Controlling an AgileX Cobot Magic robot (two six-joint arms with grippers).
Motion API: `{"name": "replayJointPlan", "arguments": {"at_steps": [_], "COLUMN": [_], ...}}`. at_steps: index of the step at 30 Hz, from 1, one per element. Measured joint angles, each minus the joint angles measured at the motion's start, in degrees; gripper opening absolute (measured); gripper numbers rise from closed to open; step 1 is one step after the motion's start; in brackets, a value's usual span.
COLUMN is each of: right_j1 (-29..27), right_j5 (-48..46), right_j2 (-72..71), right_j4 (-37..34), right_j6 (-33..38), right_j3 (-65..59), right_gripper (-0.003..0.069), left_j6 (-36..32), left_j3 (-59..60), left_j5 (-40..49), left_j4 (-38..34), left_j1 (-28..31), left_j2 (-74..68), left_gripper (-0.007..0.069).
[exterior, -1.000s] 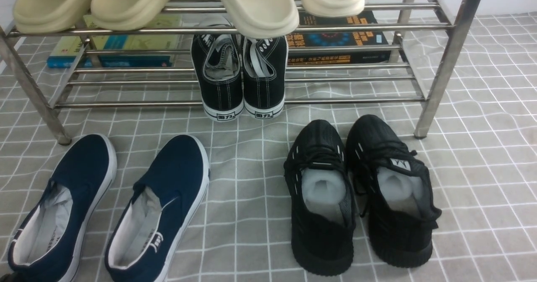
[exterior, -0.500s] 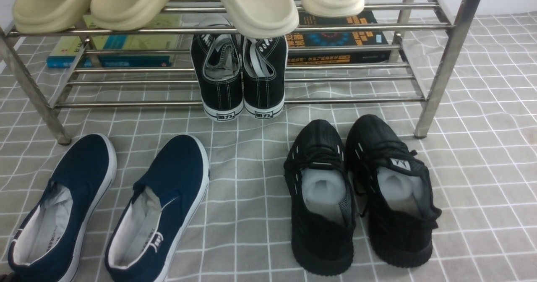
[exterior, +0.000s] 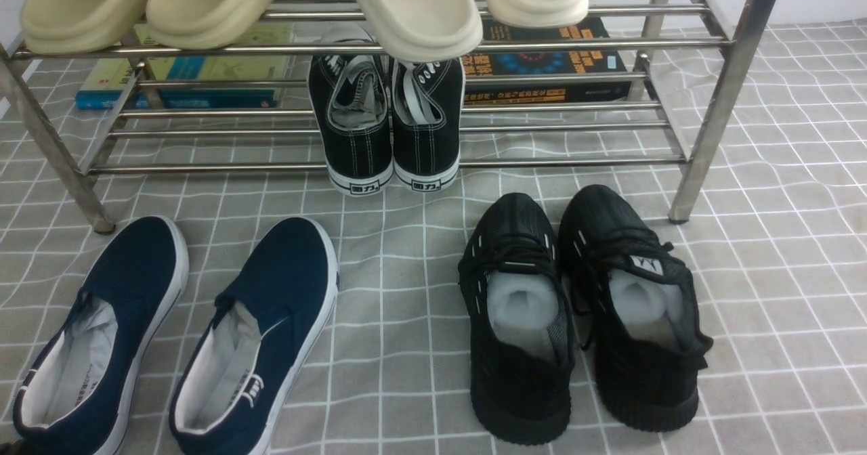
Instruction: Take the shoes off the shelf with your hand from the grey coffee tablecloth.
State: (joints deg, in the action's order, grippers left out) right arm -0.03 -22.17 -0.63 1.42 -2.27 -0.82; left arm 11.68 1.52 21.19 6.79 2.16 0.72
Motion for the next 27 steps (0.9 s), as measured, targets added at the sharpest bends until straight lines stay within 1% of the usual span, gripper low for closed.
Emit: {"name": "replayJointPlan", "arguments": {"at_steps": [27], "right_j1": [0.00], "right_j5": [0.00], "right_j2": [0.00], "right_j4": [0.00], "right_j6": [0.00], "right_j3": [0.00], "right_gripper": [0.0239], "left_j6": [0.00], "left_j3": [0.00], "left_j5": [0.00], "left_j4": [0.00], "left_j1": [0.00], "left_j2": [0.00], "left_gripper": [0.0121]}}
